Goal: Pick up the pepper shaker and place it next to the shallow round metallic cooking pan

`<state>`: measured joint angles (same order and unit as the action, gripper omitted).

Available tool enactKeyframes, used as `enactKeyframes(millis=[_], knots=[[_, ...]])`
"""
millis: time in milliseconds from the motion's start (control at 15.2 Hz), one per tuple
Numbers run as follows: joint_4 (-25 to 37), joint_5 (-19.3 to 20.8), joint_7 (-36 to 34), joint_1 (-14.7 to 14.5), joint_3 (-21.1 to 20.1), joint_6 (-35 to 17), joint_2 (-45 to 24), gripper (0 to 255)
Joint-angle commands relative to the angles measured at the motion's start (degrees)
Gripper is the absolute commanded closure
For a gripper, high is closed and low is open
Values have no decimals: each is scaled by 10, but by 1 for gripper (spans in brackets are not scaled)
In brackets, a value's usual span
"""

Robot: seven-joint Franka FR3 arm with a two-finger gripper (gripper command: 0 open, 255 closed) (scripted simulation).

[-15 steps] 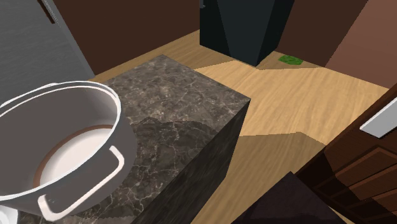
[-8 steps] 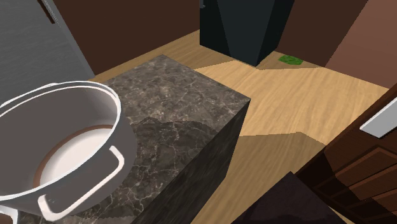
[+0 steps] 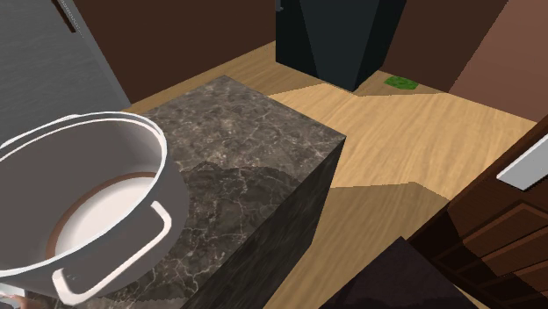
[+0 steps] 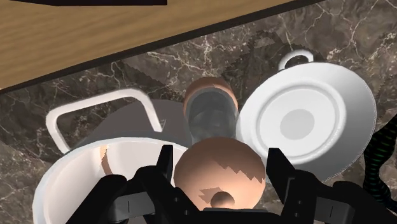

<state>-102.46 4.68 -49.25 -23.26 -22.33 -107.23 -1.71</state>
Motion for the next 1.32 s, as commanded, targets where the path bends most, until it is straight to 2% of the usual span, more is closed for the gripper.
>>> enactKeyframes(millis=[0, 1254], knots=[[-12, 2, -2, 0, 0, -15, -3, 255], [-120, 23, -23, -2, 1, -154, -37, 255]])
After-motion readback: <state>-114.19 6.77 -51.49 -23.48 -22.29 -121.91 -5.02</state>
